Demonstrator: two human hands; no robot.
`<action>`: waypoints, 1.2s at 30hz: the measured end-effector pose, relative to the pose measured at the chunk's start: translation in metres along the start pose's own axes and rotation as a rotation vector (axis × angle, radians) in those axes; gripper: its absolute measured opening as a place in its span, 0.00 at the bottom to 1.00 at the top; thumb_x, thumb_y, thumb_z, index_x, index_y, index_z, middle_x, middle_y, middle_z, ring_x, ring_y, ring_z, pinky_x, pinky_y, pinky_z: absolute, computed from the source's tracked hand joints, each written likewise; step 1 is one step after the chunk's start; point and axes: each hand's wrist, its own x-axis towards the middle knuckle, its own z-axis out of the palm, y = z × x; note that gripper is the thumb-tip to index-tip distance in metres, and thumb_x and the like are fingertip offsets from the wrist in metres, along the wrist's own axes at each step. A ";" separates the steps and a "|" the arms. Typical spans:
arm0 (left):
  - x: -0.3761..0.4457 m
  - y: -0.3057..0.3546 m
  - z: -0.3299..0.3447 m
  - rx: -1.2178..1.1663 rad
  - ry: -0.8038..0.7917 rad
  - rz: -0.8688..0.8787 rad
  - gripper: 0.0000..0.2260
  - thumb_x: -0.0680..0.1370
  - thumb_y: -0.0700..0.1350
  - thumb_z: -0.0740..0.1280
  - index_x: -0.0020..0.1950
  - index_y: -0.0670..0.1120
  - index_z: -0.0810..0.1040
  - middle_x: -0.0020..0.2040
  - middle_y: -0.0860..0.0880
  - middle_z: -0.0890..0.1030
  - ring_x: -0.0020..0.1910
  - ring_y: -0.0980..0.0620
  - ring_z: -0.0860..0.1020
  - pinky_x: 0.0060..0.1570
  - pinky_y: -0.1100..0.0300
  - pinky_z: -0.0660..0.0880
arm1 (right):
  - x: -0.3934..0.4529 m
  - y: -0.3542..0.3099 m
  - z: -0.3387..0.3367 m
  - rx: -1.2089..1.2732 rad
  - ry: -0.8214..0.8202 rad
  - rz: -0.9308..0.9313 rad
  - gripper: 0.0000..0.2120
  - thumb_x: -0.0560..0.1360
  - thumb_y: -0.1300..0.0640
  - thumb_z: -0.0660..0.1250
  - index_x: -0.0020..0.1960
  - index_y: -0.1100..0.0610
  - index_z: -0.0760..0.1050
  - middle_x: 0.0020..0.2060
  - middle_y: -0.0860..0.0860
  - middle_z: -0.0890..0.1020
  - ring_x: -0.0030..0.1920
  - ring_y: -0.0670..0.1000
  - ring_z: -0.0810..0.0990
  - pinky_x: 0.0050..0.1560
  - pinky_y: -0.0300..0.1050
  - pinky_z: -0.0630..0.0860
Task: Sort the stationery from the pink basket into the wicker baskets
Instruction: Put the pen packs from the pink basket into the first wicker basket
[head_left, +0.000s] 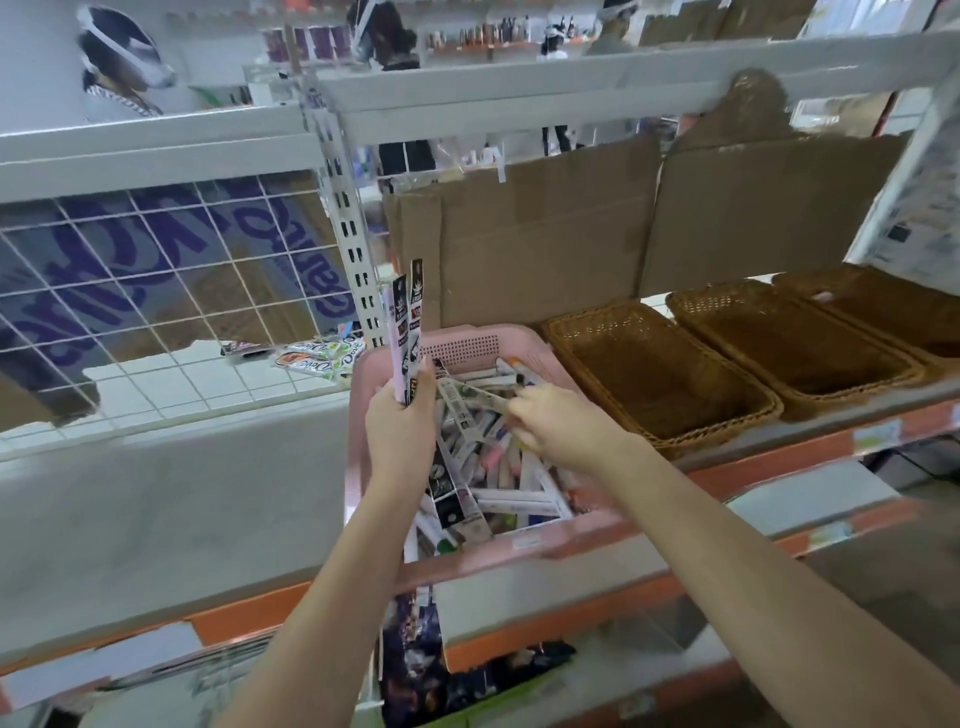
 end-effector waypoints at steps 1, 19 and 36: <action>-0.002 0.003 0.003 0.009 0.007 0.013 0.20 0.79 0.57 0.60 0.33 0.46 0.64 0.25 0.52 0.61 0.21 0.56 0.58 0.24 0.61 0.57 | -0.004 0.003 -0.005 -0.003 0.009 -0.009 0.08 0.78 0.58 0.59 0.53 0.61 0.74 0.52 0.56 0.77 0.54 0.56 0.75 0.53 0.51 0.73; -0.069 0.091 0.182 -0.157 0.076 0.101 0.21 0.79 0.50 0.63 0.29 0.48 0.60 0.24 0.52 0.63 0.24 0.54 0.61 0.26 0.60 0.57 | -0.089 0.173 -0.069 0.055 0.166 -0.023 0.09 0.80 0.56 0.60 0.54 0.56 0.77 0.52 0.50 0.78 0.53 0.50 0.76 0.49 0.40 0.70; -0.049 0.024 0.273 -0.221 -0.021 -0.084 0.21 0.78 0.54 0.64 0.24 0.56 0.68 0.22 0.56 0.63 0.24 0.56 0.60 0.26 0.59 0.57 | -0.076 0.244 0.007 0.191 0.009 0.104 0.12 0.79 0.57 0.58 0.57 0.59 0.76 0.53 0.54 0.77 0.56 0.54 0.74 0.55 0.47 0.71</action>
